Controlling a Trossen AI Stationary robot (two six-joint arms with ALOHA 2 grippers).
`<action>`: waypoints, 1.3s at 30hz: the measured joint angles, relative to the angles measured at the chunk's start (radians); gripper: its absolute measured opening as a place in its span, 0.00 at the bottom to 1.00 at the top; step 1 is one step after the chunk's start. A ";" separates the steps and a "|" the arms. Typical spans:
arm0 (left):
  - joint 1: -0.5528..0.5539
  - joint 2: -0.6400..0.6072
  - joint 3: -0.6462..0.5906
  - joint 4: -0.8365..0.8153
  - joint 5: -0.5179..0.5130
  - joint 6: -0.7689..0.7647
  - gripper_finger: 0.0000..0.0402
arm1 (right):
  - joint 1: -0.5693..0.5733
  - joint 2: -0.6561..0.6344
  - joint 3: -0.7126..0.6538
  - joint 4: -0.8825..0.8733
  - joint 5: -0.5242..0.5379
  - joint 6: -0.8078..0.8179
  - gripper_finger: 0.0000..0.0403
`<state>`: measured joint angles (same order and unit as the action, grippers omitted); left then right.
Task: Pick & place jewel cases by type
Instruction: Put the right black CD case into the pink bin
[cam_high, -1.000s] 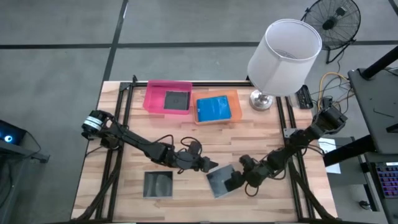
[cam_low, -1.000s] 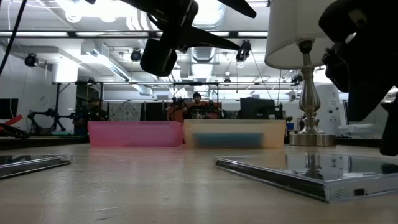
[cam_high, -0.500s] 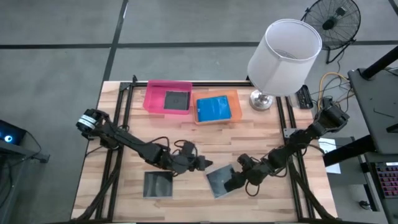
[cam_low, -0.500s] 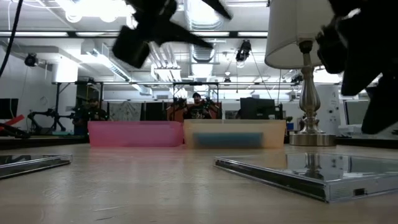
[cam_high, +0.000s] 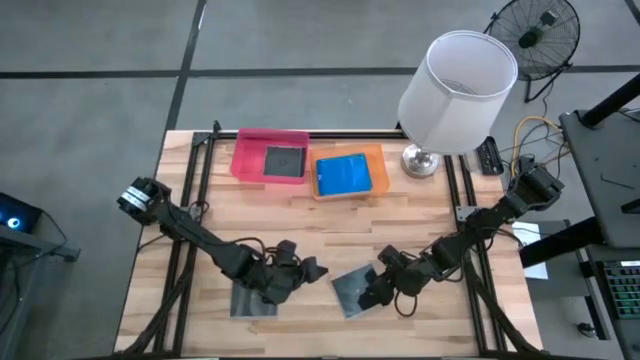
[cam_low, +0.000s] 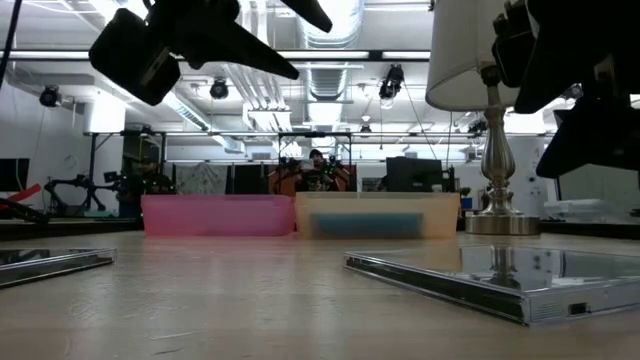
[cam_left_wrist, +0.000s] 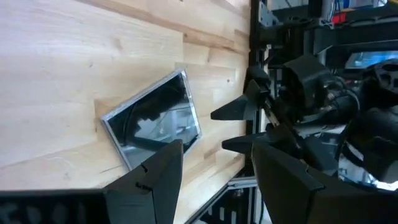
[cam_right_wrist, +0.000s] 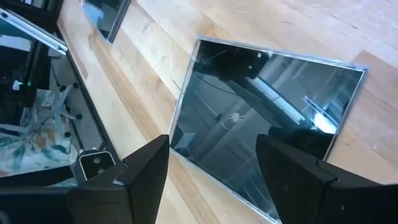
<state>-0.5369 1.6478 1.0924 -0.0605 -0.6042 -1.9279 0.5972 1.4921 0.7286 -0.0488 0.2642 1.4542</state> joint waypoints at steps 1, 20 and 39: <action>0.000 0.003 0.000 -0.005 0.002 -0.002 0.43 | 0.000 0.000 -0.001 0.000 0.000 -0.001 0.58; -0.045 0.214 0.012 0.111 0.141 -0.245 0.43 | 0.000 0.000 -0.003 -0.146 -0.064 0.027 0.58; -0.047 0.398 0.149 0.135 0.143 -0.277 0.26 | 0.000 0.000 -0.003 -0.157 -0.064 -0.004 0.58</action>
<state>-0.5835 2.0460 1.2413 0.0741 -0.4613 -2.2052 0.5972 1.4918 0.7258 -0.2058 0.2005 1.4504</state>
